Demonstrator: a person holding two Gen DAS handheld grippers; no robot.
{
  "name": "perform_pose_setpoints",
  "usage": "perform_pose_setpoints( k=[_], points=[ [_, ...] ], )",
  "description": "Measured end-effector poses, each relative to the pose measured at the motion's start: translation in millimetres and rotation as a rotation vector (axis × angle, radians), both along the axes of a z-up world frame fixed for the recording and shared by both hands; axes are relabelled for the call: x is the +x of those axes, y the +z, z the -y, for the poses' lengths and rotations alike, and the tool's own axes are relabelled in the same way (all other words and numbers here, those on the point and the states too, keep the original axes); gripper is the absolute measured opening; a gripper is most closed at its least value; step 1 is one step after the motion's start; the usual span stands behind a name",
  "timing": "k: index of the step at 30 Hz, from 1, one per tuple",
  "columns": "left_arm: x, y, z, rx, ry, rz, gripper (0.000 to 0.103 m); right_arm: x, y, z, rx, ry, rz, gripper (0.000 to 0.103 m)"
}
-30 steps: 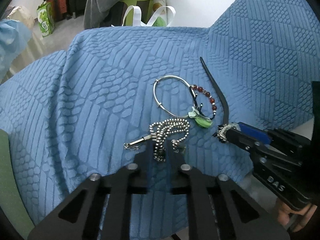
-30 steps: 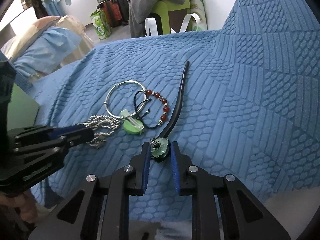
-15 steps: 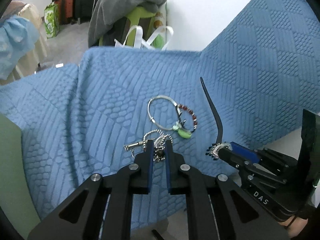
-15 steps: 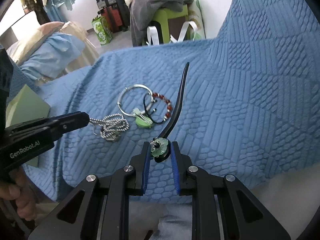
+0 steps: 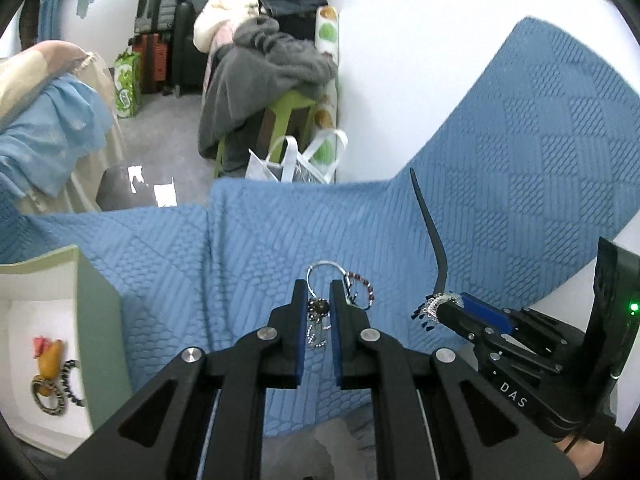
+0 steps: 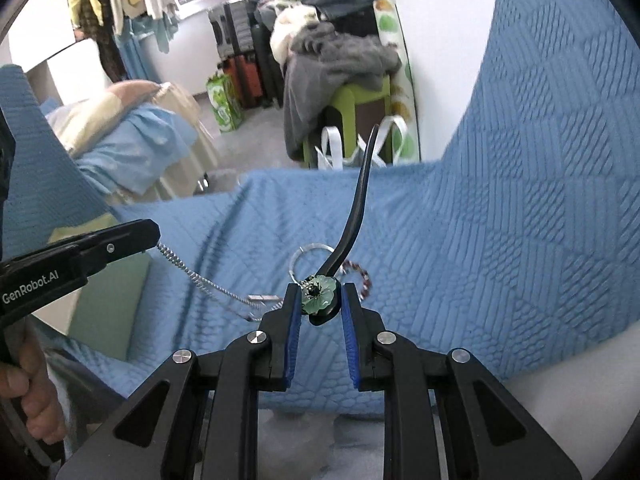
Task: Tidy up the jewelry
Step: 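Carry both keyrings in both tools over the white box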
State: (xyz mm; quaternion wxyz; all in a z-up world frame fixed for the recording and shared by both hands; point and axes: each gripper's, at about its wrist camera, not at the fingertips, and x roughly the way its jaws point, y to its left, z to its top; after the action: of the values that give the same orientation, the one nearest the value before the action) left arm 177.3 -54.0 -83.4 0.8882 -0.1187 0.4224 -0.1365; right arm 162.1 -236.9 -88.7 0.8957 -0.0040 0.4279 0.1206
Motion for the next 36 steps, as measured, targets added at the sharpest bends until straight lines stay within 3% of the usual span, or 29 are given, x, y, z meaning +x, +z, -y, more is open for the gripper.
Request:
perform_pose_setpoints(
  k=[9, 20, 29, 36],
  points=[
    [-21.9, 55.8, -32.3, 0.02, 0.049, 0.076, 0.01, -12.9, 52.5, -26.4, 0.016, 0.049, 0.095, 0.017],
    [-37.4, 101.4, -70.7, 0.066, 0.101, 0.133, 0.01, -26.3, 104.3, -84.0, 0.013, 0.156, 0.189, 0.017],
    [-60.0, 136.1, -122.5, 0.091, 0.185, 0.179, 0.01, -34.9, 133.7, -137.7, 0.063, 0.235, 0.224, 0.017],
    [-76.8, 146.1, -159.1, 0.105, 0.241, 0.184, 0.01, -37.3, 134.7, -181.4, 0.113, 0.294, 0.205, 0.017]
  ],
)
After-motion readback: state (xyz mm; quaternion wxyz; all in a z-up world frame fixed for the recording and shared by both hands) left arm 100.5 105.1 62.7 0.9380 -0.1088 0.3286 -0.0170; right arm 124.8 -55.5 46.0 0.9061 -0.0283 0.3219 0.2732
